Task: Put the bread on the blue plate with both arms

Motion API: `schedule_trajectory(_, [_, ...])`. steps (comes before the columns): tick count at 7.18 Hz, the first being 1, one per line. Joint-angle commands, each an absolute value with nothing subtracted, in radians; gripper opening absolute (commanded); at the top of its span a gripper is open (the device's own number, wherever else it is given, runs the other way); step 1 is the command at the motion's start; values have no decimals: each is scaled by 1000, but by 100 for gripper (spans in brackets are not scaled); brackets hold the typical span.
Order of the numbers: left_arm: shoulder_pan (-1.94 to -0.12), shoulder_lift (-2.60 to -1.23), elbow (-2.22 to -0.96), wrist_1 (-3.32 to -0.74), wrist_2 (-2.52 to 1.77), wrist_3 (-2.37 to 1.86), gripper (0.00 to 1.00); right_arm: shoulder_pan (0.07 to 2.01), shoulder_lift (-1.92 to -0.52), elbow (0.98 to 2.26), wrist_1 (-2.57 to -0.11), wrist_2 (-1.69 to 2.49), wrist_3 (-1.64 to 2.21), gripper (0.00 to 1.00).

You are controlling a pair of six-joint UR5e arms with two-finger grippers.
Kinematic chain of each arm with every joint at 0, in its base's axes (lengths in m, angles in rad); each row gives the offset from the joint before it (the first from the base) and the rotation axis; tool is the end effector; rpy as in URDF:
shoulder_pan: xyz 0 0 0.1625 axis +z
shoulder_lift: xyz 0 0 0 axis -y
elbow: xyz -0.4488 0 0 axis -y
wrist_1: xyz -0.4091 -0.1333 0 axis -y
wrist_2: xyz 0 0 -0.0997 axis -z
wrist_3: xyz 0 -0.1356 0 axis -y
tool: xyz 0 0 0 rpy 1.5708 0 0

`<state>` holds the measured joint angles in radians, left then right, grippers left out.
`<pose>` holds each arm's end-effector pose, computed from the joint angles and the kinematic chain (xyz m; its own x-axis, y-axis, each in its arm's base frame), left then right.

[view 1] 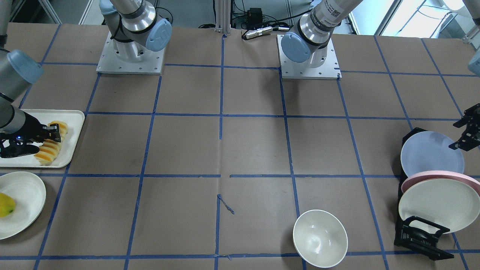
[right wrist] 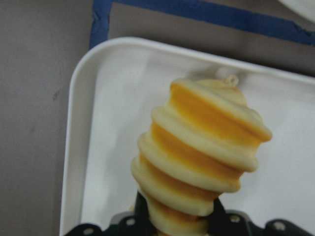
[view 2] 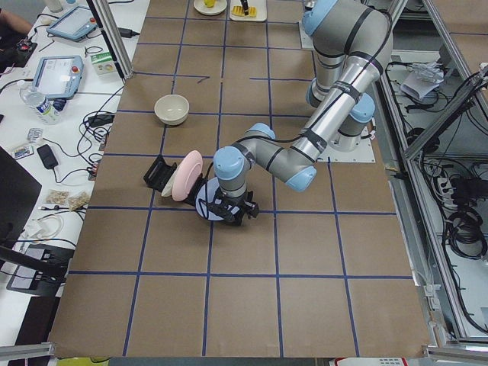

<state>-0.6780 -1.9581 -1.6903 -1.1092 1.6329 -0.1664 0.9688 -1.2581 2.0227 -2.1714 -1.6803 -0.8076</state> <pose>0.4051 -0.4866 0.2398 -0.4907 -0.8686 -0.0686 -0.8713 0.4895 0.0343 -0.1910 -0.4872 0.1571 -0.9770 -0.2087 -0.0435 -0.2131 0.9582 0.1908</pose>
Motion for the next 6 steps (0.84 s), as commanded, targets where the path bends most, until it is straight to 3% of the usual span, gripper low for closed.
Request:
schedule_trajectory(1, [-675,-1968,-1693,-1109,1620,-160,69,974,-1265,2020,-2169,-1671,-807,0])
schedule_trajectory(2, [-672,-1968,-1694,-1115,1611,-161,39,974,-1266,2020,-2169,-1669,-808,0])
schedule_trajectory(4, [-670,-1968,-1694,-1118,1615,-163,0,976,-1267,2019,-2169,-1667,-807,0])
schedule_trajectory(6, [-670,-1964,-1695,-1130,1618,-161,0,976,-1269,2019,-2168,-1667,-804,0])
